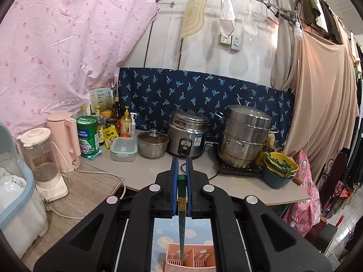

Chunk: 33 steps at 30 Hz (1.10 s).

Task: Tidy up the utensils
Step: 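Lower the green chopstick into the pink holder and open the left tool, then move both tools back over the row of chopsticks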

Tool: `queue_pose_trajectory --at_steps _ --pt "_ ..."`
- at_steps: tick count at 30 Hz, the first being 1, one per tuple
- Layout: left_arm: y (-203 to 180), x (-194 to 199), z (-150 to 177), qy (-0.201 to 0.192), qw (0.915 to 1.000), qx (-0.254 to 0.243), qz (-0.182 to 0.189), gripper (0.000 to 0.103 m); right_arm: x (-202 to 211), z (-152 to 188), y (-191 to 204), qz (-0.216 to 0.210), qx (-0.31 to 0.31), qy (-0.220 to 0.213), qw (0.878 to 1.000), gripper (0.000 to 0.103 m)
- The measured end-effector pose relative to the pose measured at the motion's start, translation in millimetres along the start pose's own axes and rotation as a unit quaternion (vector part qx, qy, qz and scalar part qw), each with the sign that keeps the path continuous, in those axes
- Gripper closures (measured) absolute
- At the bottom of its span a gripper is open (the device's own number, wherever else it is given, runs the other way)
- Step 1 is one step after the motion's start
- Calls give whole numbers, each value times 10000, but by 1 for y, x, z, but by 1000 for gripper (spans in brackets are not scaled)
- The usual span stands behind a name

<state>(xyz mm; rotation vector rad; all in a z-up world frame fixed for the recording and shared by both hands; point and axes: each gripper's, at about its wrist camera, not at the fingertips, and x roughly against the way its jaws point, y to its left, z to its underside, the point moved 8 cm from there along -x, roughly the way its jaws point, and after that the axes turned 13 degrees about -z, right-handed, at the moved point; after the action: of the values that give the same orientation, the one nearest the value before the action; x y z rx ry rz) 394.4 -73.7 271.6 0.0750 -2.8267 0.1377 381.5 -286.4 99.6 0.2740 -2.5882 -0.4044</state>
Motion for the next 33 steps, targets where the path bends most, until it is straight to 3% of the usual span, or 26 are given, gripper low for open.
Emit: queue_pose_trajectory --at_steps 10,12,14,15,16,18,21,26,33 --pt "8 -45 55 475 9981 -221 -310 96 -25 25 -16 -8 -149 310 9994 100" --pt "12 -52 66 579 9975 -241 -322 96 -24 28 -17 23 -160 314 9994 95" --pt "17 -56 78 725 9964 -292 -321 91 -19 29 -19 35 -211 278 9994 81" --pt "20 -56 83 777 9959 -319 -324 80 -16 30 -19 38 -231 251 9994 76" --pt "22 -55 86 796 9956 -346 -364 68 -11 30 -19 35 -240 219 9995 71" --pt "26 -50 94 813 9951 -410 -394 66 -3 30 -16 48 -223 193 9996 68" --pt "35 -38 109 1001 9927 -525 -430 50 15 31 -11 21 -247 128 9996 59" --pt "50 -9 136 1174 9884 -752 -596 46 50 47 4 23 -204 43 9998 46" --pt "68 37 184 1483 9806 -1048 -731 45 92 88 21 71 -208 110 9997 44"
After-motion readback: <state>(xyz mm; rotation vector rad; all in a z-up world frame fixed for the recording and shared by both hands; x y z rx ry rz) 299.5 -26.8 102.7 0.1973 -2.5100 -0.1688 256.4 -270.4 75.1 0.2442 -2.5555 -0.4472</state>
